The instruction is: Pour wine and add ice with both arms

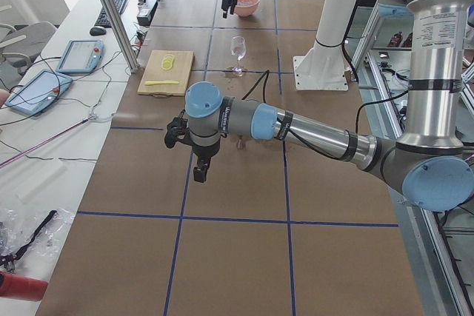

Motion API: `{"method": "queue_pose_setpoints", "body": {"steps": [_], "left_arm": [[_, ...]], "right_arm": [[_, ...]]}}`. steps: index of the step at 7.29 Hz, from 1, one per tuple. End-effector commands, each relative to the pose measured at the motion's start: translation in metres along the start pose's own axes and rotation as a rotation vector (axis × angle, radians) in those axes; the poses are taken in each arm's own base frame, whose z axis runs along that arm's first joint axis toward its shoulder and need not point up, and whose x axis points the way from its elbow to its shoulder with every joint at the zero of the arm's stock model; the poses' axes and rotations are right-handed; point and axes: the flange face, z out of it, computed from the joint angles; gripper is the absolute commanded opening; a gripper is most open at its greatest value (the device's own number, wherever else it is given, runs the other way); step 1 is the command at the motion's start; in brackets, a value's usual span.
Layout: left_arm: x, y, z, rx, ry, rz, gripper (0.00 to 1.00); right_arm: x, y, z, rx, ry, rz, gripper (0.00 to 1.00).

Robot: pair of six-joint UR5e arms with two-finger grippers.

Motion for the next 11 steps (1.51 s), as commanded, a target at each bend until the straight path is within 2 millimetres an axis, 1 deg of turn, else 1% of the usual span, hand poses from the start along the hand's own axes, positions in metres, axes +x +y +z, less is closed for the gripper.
{"method": "queue_pose_setpoints", "body": {"steps": [1, 2, 3, 4, 5, 6, 7, 8, 9, 10, 11], "left_arm": [[0.001, -0.002, -0.002, 0.015, -0.002, 0.014, 1.00], [0.001, -0.002, -0.001, 0.014, -0.001, 0.018, 1.00], [0.001, -0.003, 0.000, 0.014, -0.001, 0.018, 1.00], [0.004, -0.009, -0.004, 0.023, 0.000, 0.025, 1.00], [0.003, -0.013, -0.003, 0.021, 0.005, 0.020, 1.00], [0.002, -0.012, -0.006, 0.026, -0.004, 0.008, 1.00], [-0.002, -0.006, -0.004, 0.020, -0.004, 0.005, 1.00], [-0.006, -0.005, 0.000, 0.013, -0.004, 0.004, 1.00], [-0.008, -0.004, 0.003, 0.009, -0.004, 0.002, 1.00], [-0.020, 0.000, 0.014, -0.014, -0.003, -0.021, 1.00], [-0.021, 0.000, 0.015, -0.015, -0.001, -0.023, 1.00]], "right_arm": [[0.137, -0.085, -0.063, -0.003, 0.050, -0.090, 1.00], [0.198, -0.113, -0.094, 0.008, 0.061, -0.146, 1.00], [0.255, -0.129, -0.116, 0.021, 0.100, -0.218, 1.00], [0.299, -0.136, -0.130, -0.001, 0.157, -0.303, 1.00], [0.341, -0.147, -0.149, -0.029, 0.203, -0.373, 1.00], [0.378, -0.156, -0.164, -0.074, 0.228, -0.428, 1.00], [0.398, -0.161, -0.170, -0.094, 0.255, -0.450, 1.00], [0.430, -0.173, -0.175, -0.105, 0.274, -0.481, 1.00], [0.449, -0.181, -0.169, -0.129, 0.285, -0.495, 1.00], [0.468, -0.187, -0.162, -0.147, 0.284, -0.462, 1.00], [0.473, -0.188, -0.158, -0.150, 0.284, -0.444, 1.00]]}}
